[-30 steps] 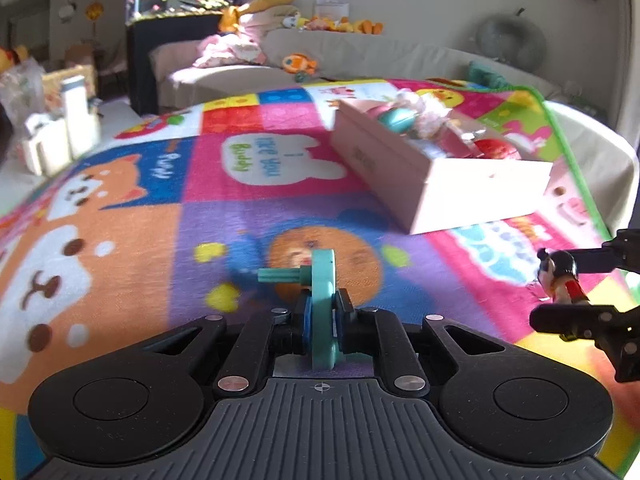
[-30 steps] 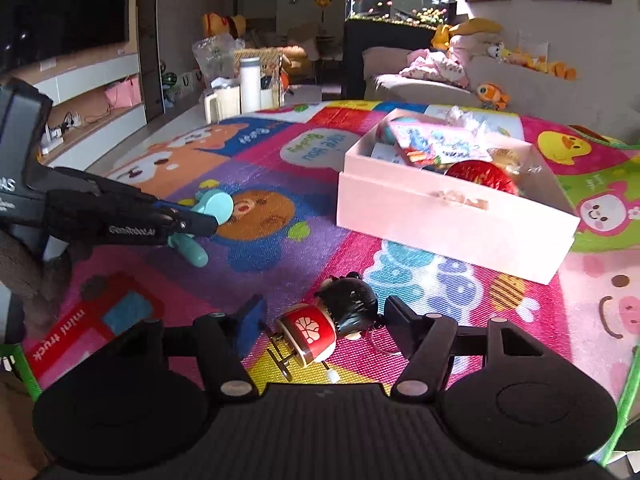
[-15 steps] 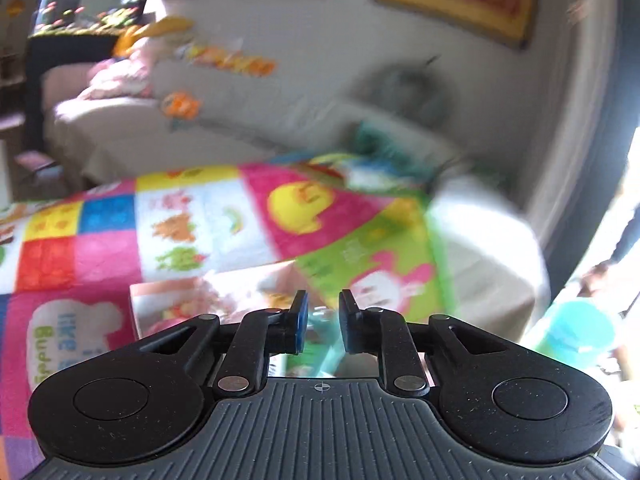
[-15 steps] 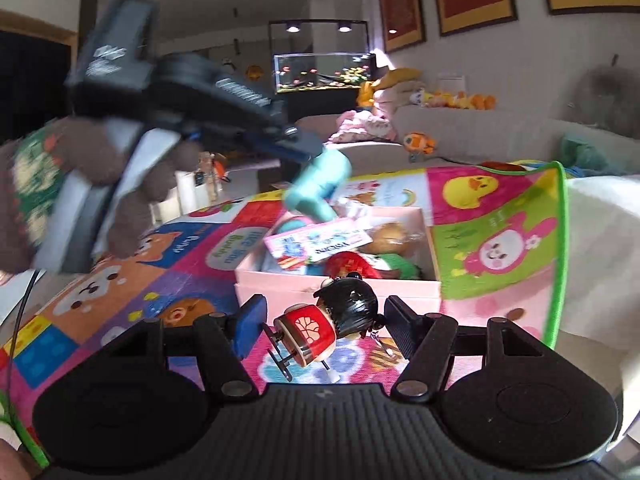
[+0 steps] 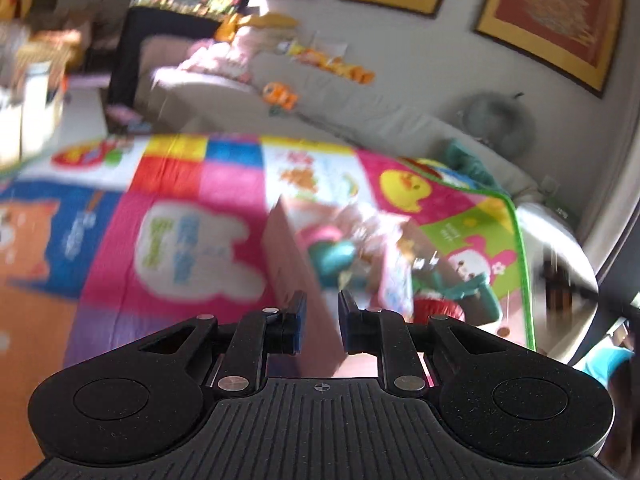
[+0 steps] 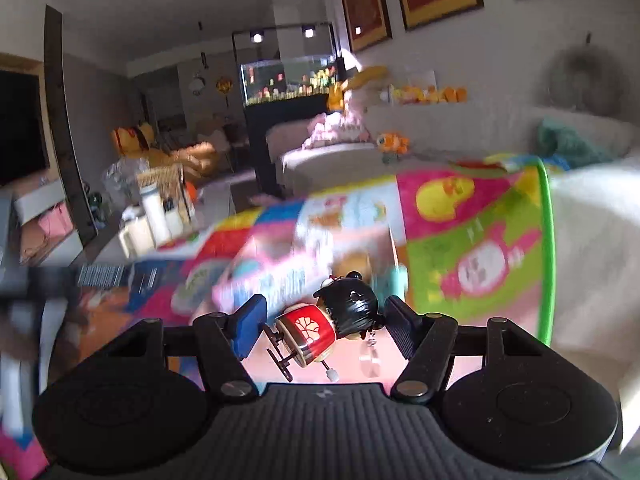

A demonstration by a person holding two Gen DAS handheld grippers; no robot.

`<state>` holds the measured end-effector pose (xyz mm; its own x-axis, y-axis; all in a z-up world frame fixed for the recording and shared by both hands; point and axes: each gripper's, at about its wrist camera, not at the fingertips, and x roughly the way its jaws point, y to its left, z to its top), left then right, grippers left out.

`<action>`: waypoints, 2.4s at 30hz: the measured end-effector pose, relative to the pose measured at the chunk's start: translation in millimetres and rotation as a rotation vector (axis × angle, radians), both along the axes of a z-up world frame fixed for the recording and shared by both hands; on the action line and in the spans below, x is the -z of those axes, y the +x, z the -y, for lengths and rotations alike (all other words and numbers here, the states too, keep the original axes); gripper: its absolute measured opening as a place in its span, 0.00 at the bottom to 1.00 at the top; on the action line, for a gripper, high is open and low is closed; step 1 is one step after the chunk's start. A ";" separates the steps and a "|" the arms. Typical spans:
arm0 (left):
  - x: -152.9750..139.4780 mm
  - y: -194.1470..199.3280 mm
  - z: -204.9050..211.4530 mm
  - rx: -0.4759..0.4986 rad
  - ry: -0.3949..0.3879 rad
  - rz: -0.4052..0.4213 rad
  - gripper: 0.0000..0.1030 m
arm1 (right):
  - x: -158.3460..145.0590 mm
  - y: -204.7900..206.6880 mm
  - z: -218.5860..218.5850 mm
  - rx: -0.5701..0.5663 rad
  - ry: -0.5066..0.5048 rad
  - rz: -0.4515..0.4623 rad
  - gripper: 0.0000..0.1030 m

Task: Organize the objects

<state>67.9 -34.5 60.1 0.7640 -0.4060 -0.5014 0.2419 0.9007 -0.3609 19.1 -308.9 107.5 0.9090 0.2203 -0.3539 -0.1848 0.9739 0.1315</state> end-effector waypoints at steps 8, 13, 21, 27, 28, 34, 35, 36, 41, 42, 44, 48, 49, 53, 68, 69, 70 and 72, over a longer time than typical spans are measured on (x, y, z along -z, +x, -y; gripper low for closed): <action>4.0 -4.3 -12.5 0.001 0.022 -0.037 0.18 | -12.9 36.6 22.3 0.110 0.014 -0.004 0.73; 8.6 7.9 3.1 0.030 -0.012 -0.075 0.18 | 20.4 20.7 39.4 0.136 -0.048 -0.135 0.73; 15.9 47.8 47.6 0.022 0.214 -0.190 0.47 | 59.4 19.8 4.8 0.021 -0.272 -0.213 0.73; 20.2 58.7 25.8 -0.064 0.246 -0.224 0.83 | 72.3 40.5 -20.8 -0.046 -0.297 -0.243 0.71; 20.7 59.9 18.3 -0.082 0.246 -0.221 0.85 | 72.2 42.0 -29.0 -0.060 -0.304 -0.237 0.71; 27.1 75.4 -39.0 -0.200 0.198 -0.191 0.96 | 72.8 64.3 -82.4 -0.103 -0.355 -0.212 0.72; 29.9 79.8 -50.0 -0.216 0.184 -0.185 0.98 | 73.7 69.7 -92.4 -0.107 -0.363 -0.209 0.72; 33.0 84.6 -60.7 -0.224 0.163 -0.181 0.99 | 74.9 74.4 -101.9 -0.108 -0.374 -0.203 0.72; 41.7 104.4 -92.6 -0.249 0.102 -0.176 1.00 | 83.2 92.3 -144.4 -0.103 -0.453 -0.173 0.75; 42.1 106.2 -94.9 -0.251 0.106 -0.166 1.00 | 84.2 94.5 -150.1 -0.100 -0.470 -0.170 0.76; 43.7 110.1 -98.2 -0.259 0.100 -0.152 1.00 | 84.5 98.6 -156.8 -0.100 -0.485 -0.170 0.76; 46.7 109.6 -103.4 -0.284 0.062 -0.139 1.00 | 85.7 105.6 -162.8 -0.094 -0.489 -0.173 0.76; 44.5 105.1 -102.8 -0.286 0.067 -0.125 0.99 | 86.2 105.5 -163.4 -0.088 -0.489 -0.176 0.76; 22.2 60.3 -100.3 -0.327 0.099 -0.004 0.99 | 82.1 89.6 -155.9 -0.075 -0.405 -0.237 0.82; 57.7 -66.8 -38.1 -0.220 0.366 -0.062 0.99 | 109.6 -23.7 -123.2 0.049 -0.176 -0.388 1.00; 59.5 -64.0 -34.3 -0.221 0.401 -0.067 0.99 | 109.8 -22.9 -122.1 0.051 -0.174 -0.388 1.00; 61.4 -63.9 -31.6 -0.226 0.418 -0.063 1.00 | 109.9 -21.5 -121.6 0.054 -0.175 -0.388 1.00; 62.4 -60.9 -32.6 -0.243 0.402 -0.073 1.00 | 110.2 -15.9 -121.3 0.063 -0.179 -0.381 1.00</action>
